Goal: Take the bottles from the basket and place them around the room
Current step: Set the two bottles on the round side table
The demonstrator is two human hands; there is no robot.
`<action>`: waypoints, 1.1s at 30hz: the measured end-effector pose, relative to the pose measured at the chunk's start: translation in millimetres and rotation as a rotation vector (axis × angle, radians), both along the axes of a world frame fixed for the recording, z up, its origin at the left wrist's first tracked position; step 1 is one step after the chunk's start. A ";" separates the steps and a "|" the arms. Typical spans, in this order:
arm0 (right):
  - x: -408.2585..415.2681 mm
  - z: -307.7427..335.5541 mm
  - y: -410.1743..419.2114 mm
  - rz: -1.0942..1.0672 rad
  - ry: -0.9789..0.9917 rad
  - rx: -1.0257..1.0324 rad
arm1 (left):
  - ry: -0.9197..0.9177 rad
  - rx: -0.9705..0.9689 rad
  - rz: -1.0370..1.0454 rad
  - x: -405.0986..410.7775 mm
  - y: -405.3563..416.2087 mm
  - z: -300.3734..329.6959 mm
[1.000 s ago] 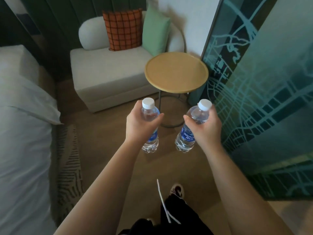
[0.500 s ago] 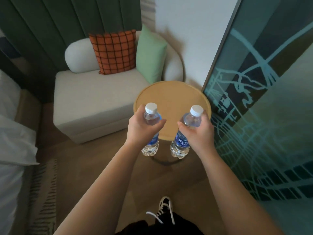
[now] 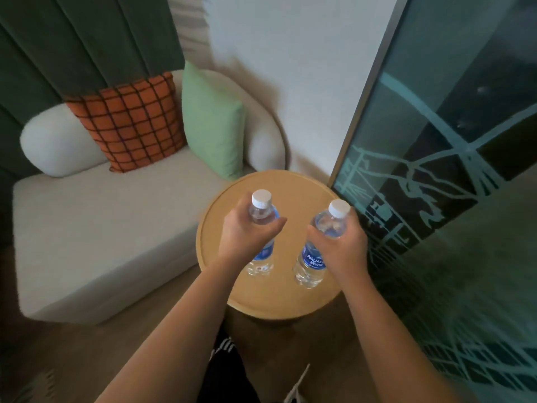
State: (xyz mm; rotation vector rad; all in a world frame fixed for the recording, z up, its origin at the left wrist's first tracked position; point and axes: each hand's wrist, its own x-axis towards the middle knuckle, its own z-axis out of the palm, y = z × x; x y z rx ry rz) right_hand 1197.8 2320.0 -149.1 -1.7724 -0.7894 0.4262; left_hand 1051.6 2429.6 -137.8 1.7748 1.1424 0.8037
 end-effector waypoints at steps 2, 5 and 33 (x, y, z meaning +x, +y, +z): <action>1.9 -8.9 27.9 -0.084 0.015 -0.010 | 0.004 -0.015 -0.077 12.4 36.6 -7.1; 2.9 -21.3 70.8 -0.226 0.056 -0.034 | 0.035 -0.052 -0.224 31.7 99.5 -19.1; 181.6 -157.4 225.0 -0.487 0.082 -0.163 | 0.011 -0.514 -0.734 253.1 314.3 -148.8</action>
